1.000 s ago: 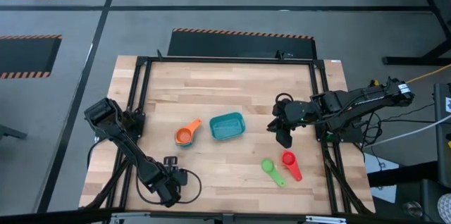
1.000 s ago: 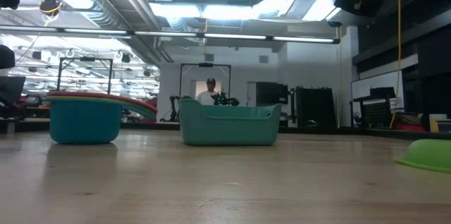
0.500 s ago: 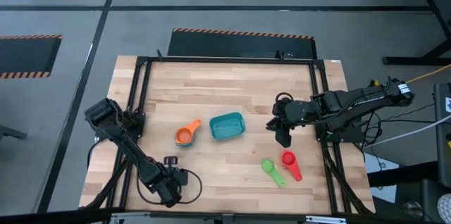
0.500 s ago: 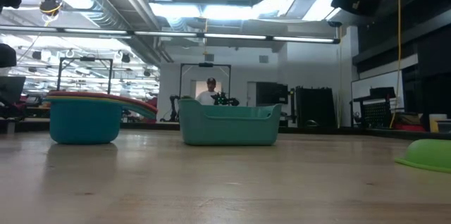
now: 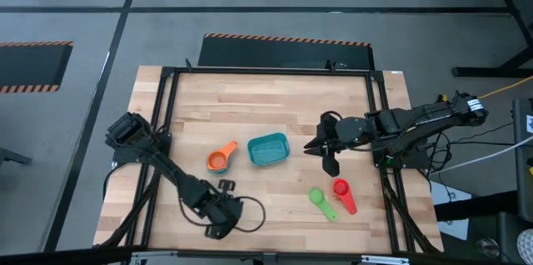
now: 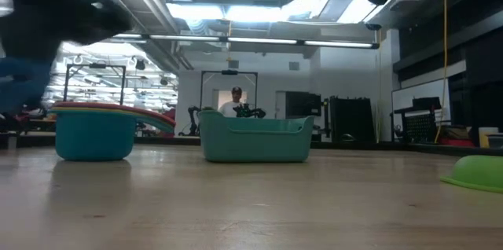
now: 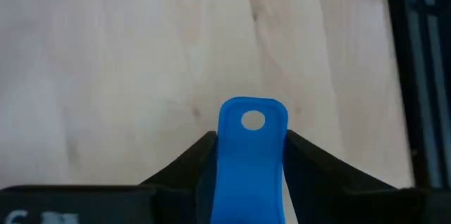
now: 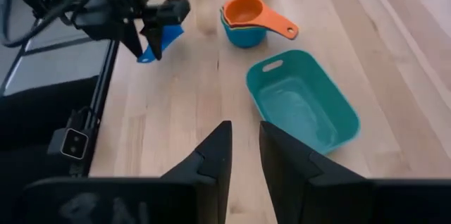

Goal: Nest measuring cups in basket
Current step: Stack the blue measuring cup on top of the orange measuring cup

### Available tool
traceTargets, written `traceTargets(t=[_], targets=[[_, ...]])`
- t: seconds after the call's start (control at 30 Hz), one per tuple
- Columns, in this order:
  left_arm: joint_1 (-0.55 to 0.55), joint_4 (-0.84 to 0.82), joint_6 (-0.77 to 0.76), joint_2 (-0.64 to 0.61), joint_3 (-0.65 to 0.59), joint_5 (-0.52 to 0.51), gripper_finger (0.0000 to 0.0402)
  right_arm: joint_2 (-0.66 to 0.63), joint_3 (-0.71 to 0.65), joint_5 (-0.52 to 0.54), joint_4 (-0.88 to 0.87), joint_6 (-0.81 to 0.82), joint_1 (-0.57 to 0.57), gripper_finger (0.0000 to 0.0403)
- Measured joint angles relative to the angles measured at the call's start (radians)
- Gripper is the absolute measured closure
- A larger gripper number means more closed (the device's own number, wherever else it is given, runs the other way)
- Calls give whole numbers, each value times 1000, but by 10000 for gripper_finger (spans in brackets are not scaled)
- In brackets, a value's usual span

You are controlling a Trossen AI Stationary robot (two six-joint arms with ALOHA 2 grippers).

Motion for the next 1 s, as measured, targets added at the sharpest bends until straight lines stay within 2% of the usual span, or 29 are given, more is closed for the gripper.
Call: traceTargets(t=[0.27, 0.5, 0.8, 1.0], targets=[[104, -217, 257, -2, 132, 3, 269, 125, 0, -53, 71, -73, 4, 324], [159, -338, 365, -3, 228, -6, 269, 244, 0, -81, 217, -176, 47, 324], [203, -300, 460, -3, 259, 0, 269, 351, 0, -80, 411, -316, 126, 324], [290, -201, 523, -3, 259, 13, 269, 405, 0, -79, 494, -429, 171, 324]])
